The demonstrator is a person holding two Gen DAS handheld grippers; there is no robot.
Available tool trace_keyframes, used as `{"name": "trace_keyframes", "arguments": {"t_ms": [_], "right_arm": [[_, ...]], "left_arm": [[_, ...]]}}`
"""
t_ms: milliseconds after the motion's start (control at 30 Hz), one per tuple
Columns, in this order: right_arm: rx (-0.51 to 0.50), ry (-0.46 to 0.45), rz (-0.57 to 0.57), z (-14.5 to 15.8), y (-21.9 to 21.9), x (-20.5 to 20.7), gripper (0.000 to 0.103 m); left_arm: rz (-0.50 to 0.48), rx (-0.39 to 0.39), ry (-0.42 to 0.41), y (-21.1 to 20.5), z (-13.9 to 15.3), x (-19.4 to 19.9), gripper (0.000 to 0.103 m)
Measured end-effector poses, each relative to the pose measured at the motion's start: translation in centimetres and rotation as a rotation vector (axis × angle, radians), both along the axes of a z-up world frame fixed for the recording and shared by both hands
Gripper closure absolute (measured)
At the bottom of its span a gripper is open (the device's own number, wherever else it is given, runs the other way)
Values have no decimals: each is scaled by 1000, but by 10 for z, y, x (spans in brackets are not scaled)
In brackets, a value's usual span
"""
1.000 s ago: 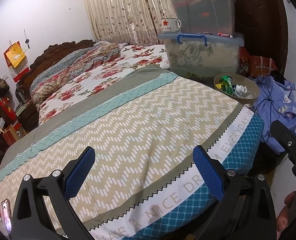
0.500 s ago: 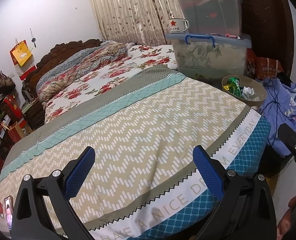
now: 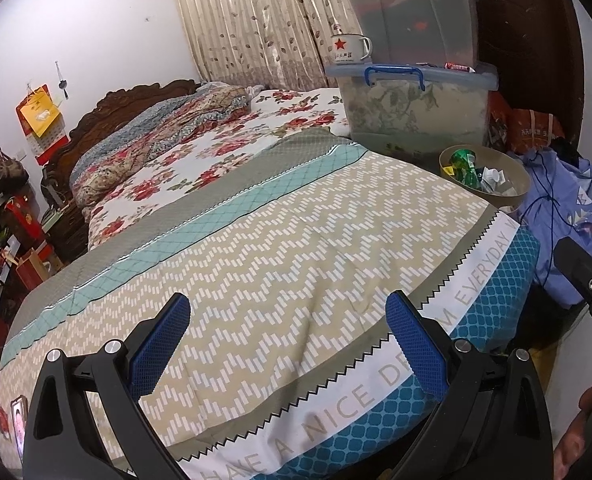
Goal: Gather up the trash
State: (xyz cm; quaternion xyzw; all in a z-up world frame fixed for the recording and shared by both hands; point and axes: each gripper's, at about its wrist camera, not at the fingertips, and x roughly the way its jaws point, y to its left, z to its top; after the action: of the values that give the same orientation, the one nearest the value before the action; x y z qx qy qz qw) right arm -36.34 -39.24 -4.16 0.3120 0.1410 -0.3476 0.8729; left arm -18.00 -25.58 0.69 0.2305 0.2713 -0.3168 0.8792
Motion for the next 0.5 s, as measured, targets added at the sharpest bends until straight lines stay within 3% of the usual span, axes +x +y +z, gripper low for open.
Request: {"name": "trace_keyframes", "arguments": {"t_ms": [500], "right_arm": [[-54,-8,-9,9,11,-3,3]], "left_arm": [[-13,-17,3,2,1,-1,9]]}}
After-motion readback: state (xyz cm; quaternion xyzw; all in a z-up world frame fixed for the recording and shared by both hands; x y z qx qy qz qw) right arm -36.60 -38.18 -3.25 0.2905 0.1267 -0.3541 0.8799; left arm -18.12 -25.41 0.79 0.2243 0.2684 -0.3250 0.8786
